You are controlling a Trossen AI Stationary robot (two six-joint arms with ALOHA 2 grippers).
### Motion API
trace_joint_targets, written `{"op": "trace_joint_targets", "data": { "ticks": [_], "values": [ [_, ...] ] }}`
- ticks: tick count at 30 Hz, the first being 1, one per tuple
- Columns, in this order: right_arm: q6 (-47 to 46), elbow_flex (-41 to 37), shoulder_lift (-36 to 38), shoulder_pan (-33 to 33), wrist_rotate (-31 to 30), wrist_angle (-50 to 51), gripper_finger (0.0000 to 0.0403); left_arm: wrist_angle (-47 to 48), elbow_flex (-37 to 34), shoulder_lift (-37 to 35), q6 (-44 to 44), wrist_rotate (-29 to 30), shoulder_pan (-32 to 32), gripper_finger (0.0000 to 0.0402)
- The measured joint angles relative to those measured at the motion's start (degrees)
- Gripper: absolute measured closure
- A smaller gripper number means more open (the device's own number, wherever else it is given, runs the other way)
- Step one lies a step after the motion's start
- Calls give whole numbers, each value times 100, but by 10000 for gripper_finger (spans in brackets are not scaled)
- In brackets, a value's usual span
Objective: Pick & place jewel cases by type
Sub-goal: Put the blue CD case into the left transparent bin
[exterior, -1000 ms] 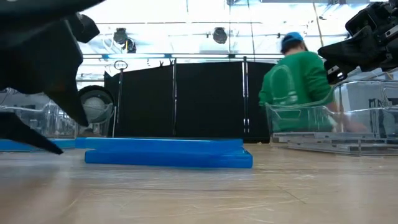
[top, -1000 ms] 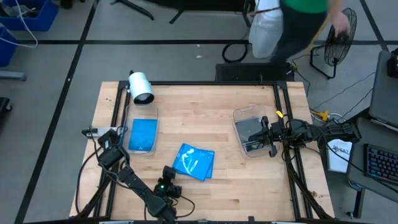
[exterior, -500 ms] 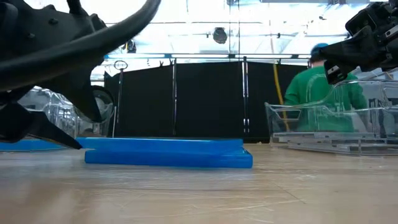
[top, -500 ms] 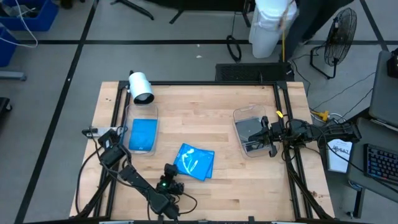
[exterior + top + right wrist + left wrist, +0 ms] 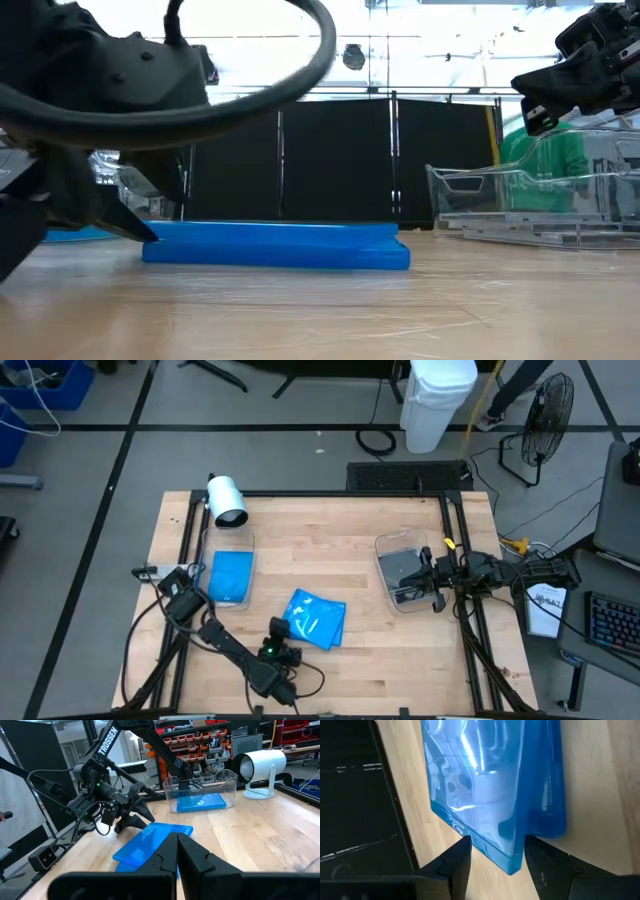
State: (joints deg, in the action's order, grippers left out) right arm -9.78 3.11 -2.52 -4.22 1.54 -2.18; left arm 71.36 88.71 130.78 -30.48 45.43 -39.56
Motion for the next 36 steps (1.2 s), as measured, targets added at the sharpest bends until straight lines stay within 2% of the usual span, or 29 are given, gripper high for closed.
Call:
{"op": "trace_joint_targets", "data": {
  "ticks": [10, 22, 25, 30, 36],
  "values": [
    [-2, 1, 0, 1, 0, -1, 403, -110, -1, 0, 36, -499, 210, 215],
    [-2, 1, 0, 1, 0, -1, 403, -102, -7, 2, -300, -239, 244, 221],
    [0, 1, 0, 0, 1, 0, 403, -101, -7, 2, -324, -275, 248, 253],
    [-1, 0, 0, 1, 2, 0, 403, -31, -11, 2, -789, -338, 312, 358],
    [-2, -1, 0, 0, 0, 0, 403, -26, -49, 2, -1172, -205, 345, 368]
  ]
}}
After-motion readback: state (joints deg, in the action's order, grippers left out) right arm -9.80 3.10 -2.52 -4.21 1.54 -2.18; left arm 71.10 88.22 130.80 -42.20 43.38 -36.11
